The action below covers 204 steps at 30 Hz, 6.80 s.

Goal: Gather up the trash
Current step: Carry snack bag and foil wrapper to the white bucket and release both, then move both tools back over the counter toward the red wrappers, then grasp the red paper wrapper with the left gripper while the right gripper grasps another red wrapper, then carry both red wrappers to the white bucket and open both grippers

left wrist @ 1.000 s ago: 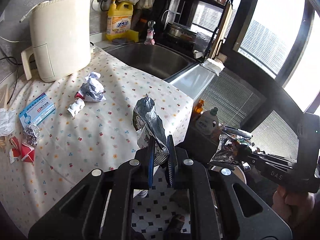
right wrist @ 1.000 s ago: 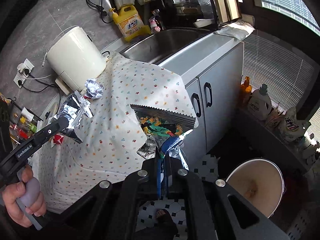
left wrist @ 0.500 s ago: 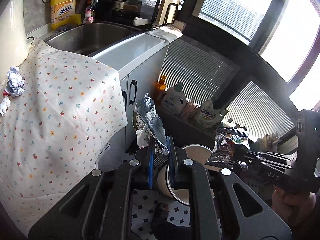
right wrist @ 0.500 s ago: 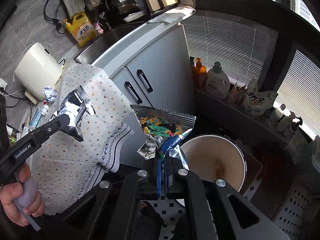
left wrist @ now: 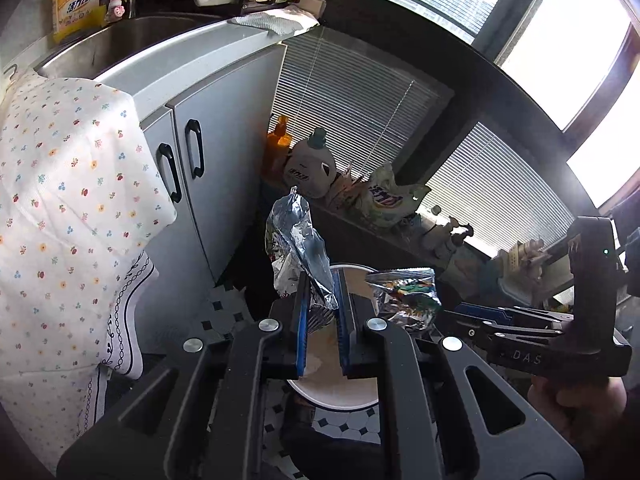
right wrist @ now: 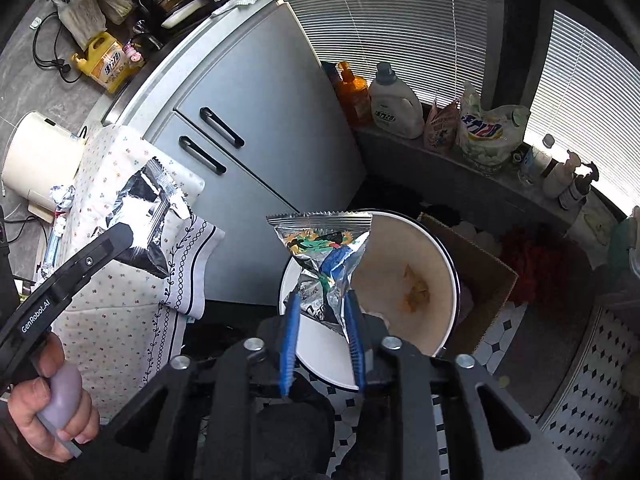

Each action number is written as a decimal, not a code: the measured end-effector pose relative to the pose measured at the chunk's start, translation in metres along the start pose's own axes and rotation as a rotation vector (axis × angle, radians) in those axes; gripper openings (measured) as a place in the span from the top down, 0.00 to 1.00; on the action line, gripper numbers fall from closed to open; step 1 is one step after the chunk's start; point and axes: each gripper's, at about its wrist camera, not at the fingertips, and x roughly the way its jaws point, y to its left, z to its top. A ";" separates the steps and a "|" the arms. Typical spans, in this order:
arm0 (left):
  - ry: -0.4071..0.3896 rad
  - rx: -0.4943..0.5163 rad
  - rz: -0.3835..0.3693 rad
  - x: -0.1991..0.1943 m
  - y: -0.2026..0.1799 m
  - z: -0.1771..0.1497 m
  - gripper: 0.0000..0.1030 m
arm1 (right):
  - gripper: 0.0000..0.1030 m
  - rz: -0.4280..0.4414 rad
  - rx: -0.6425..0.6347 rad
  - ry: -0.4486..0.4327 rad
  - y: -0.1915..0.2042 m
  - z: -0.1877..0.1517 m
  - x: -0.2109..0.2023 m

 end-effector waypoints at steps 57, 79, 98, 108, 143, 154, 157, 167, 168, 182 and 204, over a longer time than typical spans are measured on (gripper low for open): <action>-0.183 -0.174 0.230 -0.110 0.130 -0.004 0.08 | 0.08 0.042 -0.158 -0.287 0.154 0.040 -0.042; -0.384 -0.387 0.350 -0.234 0.261 -0.063 0.08 | 0.08 0.152 -0.440 -0.315 0.339 0.010 -0.027; -0.438 -0.443 0.577 -0.310 0.367 -0.120 0.08 | 0.08 0.229 -0.533 -0.275 0.465 -0.039 0.008; -0.346 -0.465 0.513 -0.306 0.431 -0.117 0.08 | 0.08 0.209 -0.527 -0.277 0.506 -0.064 0.022; -0.303 -0.534 0.395 -0.298 0.479 -0.135 0.49 | 0.14 0.208 -0.597 -0.137 0.564 -0.098 0.054; -0.362 -0.659 0.445 -0.340 0.483 -0.186 0.48 | 0.29 0.280 -0.596 0.033 0.614 -0.104 0.098; -0.372 -0.673 0.456 -0.346 0.483 -0.198 0.48 | 0.30 0.285 -0.579 0.057 0.625 -0.105 0.110; -0.391 -0.777 0.486 -0.356 0.487 -0.228 0.48 | 0.58 0.157 -0.652 0.053 0.660 -0.114 0.135; -0.388 -0.779 0.487 -0.355 0.487 -0.228 0.48 | 0.67 0.161 -0.650 0.065 0.660 -0.113 0.136; -0.402 -0.695 0.516 -0.334 0.436 -0.180 0.48 | 0.72 0.342 -0.640 0.077 0.592 -0.088 0.090; -0.295 -0.406 0.369 -0.221 0.262 -0.063 0.48 | 0.72 0.291 -0.418 -0.100 0.354 -0.001 -0.002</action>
